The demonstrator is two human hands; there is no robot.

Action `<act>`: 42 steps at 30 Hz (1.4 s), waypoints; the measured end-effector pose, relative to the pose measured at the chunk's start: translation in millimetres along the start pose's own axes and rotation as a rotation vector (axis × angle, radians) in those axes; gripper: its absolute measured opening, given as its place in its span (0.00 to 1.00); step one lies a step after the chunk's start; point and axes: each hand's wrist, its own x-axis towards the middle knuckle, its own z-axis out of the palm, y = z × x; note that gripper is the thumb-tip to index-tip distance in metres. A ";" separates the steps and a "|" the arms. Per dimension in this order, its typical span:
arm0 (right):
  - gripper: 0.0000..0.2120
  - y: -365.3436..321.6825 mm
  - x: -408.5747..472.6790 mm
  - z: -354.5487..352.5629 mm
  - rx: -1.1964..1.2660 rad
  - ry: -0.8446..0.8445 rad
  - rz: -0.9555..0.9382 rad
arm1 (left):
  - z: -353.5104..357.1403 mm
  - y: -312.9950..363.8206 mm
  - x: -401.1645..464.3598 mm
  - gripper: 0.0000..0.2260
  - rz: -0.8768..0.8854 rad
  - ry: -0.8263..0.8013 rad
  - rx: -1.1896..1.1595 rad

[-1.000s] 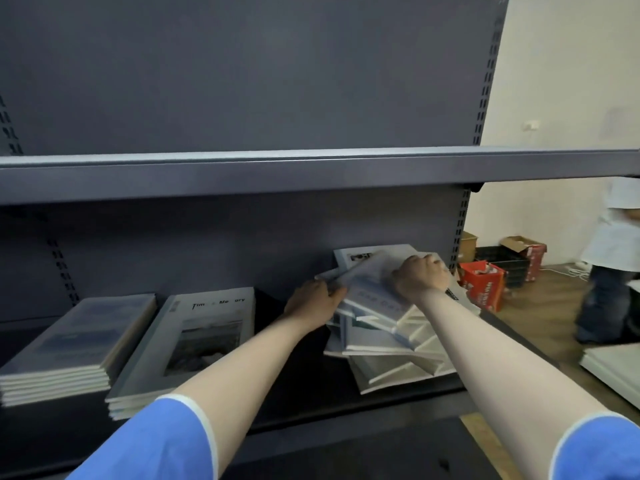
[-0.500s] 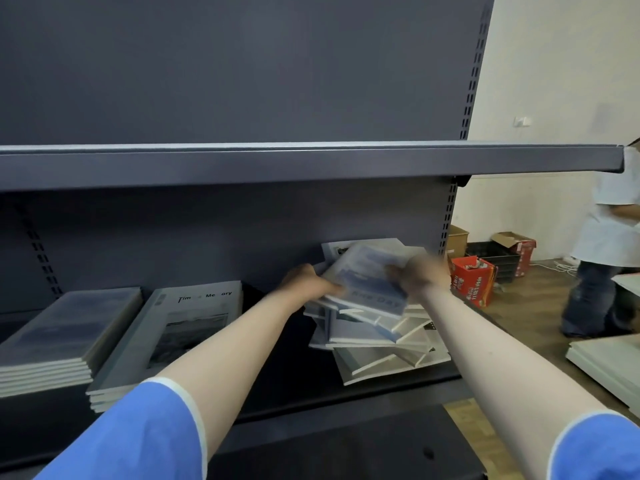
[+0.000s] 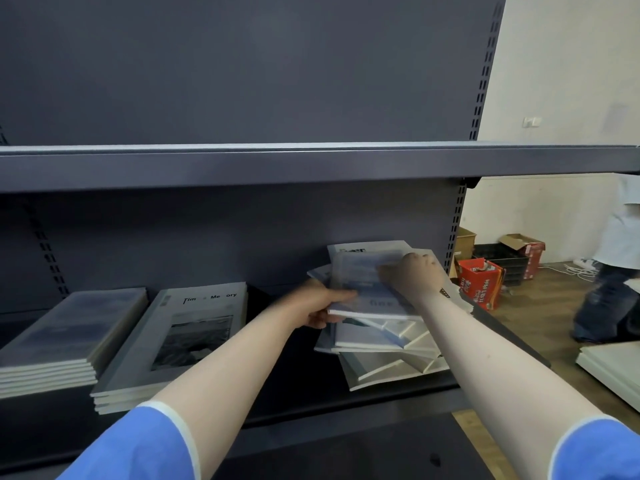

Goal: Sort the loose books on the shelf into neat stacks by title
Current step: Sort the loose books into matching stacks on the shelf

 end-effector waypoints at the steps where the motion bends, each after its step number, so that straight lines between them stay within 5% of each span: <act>1: 0.30 -1.8 0.9 1.1 0.024 -0.008 0.003 | 0.1 -0.3 -1.0 0.09 0.031 0.011 -0.027; 19: 0.27 -97.7 -20.5 28.8 0.404 -0.224 -0.100 | -84.0 -51.1 -19.3 0.08 0.252 0.277 -0.236; 23: 0.32 -133.4 -38.8 52.0 0.452 -0.271 -0.128 | -119.5 -69.7 -30.4 0.09 0.221 0.353 -0.112; 32: 0.25 -242.4 -93.8 105.7 0.366 -0.354 -0.226 | -216.2 -127.5 -79.1 0.11 0.086 0.520 0.223; 42: 0.24 -343.8 -170.7 160.5 0.406 -0.452 -0.296 | -305.9 -193.1 -131.4 0.29 -0.149 0.707 0.383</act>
